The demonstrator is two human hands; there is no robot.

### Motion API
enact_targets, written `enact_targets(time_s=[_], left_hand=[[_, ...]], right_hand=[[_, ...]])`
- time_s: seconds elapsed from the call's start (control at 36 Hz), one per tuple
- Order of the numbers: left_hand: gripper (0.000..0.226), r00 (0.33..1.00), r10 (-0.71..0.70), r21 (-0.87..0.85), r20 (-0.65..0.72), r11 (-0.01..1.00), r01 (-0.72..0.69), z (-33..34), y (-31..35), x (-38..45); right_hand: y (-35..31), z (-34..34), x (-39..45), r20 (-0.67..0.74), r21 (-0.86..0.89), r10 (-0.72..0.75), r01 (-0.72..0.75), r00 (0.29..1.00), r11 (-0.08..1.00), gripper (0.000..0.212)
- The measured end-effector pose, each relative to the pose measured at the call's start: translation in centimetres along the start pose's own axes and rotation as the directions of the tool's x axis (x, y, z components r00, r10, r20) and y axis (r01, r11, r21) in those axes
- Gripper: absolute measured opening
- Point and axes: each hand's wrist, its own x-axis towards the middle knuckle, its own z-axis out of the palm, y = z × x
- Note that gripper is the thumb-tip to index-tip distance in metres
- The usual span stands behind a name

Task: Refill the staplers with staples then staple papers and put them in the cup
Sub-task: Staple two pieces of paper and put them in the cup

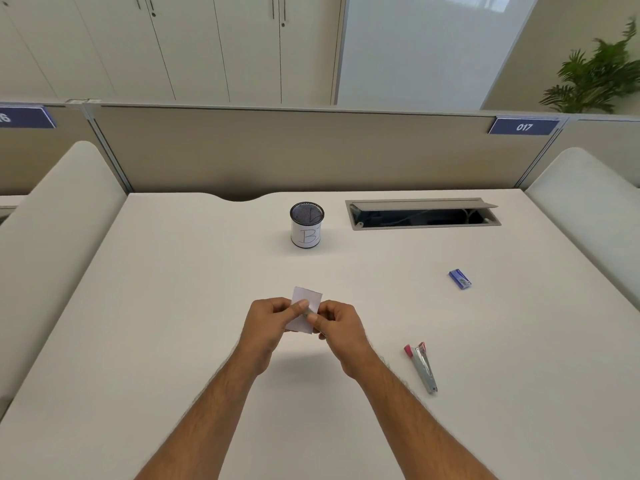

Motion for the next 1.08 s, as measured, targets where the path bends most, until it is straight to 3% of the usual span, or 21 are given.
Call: enact_targets(time_s=[0.17,0.31,0.58,0.72,0.81,0.94,1.08], left_hand=[[0.029,1.000,0.002,-0.007,0.012,1.000,-0.001,-0.2,-0.1,0.1],[0.036,0.999,-0.033,-0.076,0.023,0.996,0.035,-0.5,-0.4,0.1],[0.010,0.989,-0.002,-0.016,-0.146,1.000,0.000,-1.5,-1.0,0.9],[0.006,0.974,-0.020,-0.066,-0.226,0.998,0.006,-2.2,-1.0,1.3],[0.006,0.968,-0.026,-0.087,-0.249,0.996,0.004,-2.5,-1.0,1.5],[0.006,0.960,-0.035,-0.115,-0.278,0.993,0.003,-2.8,-1.0,1.5],[0.009,0.947,-0.035,-0.147,-0.319,0.989,-0.013,-3.0,-1.0,1.4]], right_hand=[[-0.2,0.3,0.1,-0.031,-0.025,0.007,-0.008,0.999,1.000,0.023],[-0.2,0.2,0.0,-0.006,-0.013,0.021,-0.021,1.000,1.000,0.016],[-0.1,0.4,-0.9,0.124,0.143,0.027,-0.045,0.992,0.989,0.019],[0.4,0.1,-0.8,0.015,0.172,0.093,-0.094,0.996,0.981,0.013],[0.7,0.1,-1.0,-0.079,0.099,0.123,-0.115,0.989,0.988,0.014],[1.0,0.6,-1.8,-0.183,-0.073,0.122,-0.137,0.976,0.988,0.034],[1.5,2.2,-3.3,-0.227,-0.411,0.038,-0.131,0.973,0.902,0.021]])
